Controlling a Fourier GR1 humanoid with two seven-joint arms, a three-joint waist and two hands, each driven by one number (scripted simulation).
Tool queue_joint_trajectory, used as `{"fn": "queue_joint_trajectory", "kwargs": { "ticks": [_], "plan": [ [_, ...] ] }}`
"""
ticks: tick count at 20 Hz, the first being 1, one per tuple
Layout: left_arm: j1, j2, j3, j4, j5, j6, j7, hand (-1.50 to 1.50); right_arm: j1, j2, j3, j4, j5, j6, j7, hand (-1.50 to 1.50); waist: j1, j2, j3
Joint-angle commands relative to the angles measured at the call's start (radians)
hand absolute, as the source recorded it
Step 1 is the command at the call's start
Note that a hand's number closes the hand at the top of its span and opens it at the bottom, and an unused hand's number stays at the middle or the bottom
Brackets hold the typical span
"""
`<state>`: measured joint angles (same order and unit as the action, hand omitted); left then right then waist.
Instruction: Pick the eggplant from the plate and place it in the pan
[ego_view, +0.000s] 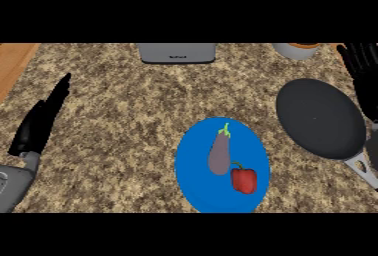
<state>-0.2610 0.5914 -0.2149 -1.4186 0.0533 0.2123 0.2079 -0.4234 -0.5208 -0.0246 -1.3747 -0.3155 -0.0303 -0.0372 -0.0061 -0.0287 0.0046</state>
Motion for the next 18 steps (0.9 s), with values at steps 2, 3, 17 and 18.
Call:
{"fn": "queue_joint_trajectory", "kwargs": {
  "ticks": [2,3,17,18],
  "plan": [
    [0.003,-0.065,0.034,-0.093,0.062,0.024,0.008,0.0,-0.023,0.072,-0.006,0.141,-0.118,0.081,0.08,1.5,0.046,0.031,-0.003],
    [-0.016,-0.103,0.033,-0.08,0.088,0.023,-0.009,0.0,-0.031,0.172,0.033,0.177,-0.148,0.051,0.125,1.5,0.074,0.043,-0.003],
    [0.02,-0.229,0.166,-0.052,0.277,-0.02,-0.048,0.0,-0.161,-0.043,0.18,0.429,-0.062,0.473,0.429,-1.5,0.015,0.034,-0.005],
    [0.056,-0.224,0.146,-0.105,0.266,-0.011,-0.029,0.0,-0.178,-0.077,0.18,0.459,-0.057,0.555,0.38,-1.5,0.026,0.034,-0.004]
  ]
}}
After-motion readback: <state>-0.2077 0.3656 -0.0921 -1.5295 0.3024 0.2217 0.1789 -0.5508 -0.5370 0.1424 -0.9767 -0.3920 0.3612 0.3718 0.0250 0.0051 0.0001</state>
